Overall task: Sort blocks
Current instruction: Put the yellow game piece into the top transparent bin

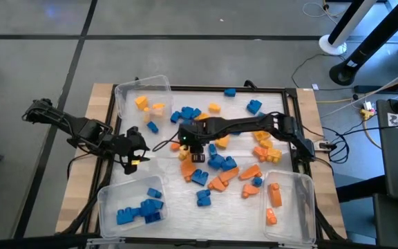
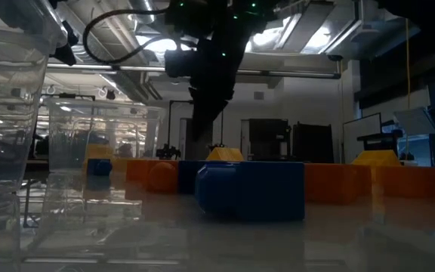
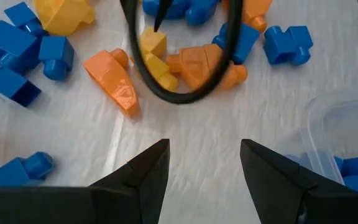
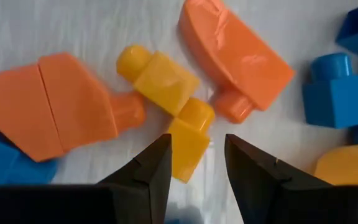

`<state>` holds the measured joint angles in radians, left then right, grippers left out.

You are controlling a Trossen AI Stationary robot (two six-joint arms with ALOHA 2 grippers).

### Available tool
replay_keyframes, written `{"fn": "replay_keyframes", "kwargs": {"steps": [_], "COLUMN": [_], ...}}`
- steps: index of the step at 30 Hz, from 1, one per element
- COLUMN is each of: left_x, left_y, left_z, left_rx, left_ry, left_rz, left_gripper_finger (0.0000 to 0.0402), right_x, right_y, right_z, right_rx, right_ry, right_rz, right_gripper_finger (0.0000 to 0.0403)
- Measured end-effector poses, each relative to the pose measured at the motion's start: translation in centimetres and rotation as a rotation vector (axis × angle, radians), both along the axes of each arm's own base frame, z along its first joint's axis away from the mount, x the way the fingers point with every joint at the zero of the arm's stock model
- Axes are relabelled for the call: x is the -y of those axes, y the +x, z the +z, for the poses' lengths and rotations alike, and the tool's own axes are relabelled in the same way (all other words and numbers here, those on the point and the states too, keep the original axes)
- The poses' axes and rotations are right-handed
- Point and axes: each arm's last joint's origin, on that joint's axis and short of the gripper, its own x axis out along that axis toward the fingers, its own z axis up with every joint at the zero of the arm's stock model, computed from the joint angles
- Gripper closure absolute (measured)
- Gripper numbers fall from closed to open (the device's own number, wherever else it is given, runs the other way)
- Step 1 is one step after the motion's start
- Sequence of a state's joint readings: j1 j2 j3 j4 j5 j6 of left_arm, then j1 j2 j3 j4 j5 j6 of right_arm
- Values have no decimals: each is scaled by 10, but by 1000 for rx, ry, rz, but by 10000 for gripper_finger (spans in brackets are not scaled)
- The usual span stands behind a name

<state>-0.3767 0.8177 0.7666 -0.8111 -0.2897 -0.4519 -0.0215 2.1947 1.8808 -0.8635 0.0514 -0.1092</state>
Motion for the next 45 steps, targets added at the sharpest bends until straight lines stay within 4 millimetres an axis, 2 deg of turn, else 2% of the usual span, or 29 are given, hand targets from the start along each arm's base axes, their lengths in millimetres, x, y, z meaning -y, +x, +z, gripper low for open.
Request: {"fn": "replay_keyframes", "kwargs": {"steps": [11,22,27,35,39,42,45], "left_x": [0,-1,-1,-1,-1,-1,-1], "left_y": [0,-1,-1,-2,-2,-2,-2], "left_z": [0,-1,-1,-2,-2,-2,-2], "left_rx": [-3,-18,-18,-26,-26,-26,-28], "left_ry": [26,36,35,38,38,38,39], "left_rz": [-25,-30,-29,-30,-29,-29,-29], "left_gripper_finger": [215,215,215,215,215,215,215], "right_x": [-3,-3,-4,-1,2,3,3], "right_y": [2,2,5,7,7,7,7], "right_z": [-4,-5,-23,-45,-45,-45,-45], "right_rx": [3,2,-46,-101,-106,-107,-107], "right_ry": [33,85,80,53,54,55,61], "right_rz": [-95,-157,-158,-174,-179,-181,-180], "right_gripper_finger": [249,148,126,129,133,153,191]}}
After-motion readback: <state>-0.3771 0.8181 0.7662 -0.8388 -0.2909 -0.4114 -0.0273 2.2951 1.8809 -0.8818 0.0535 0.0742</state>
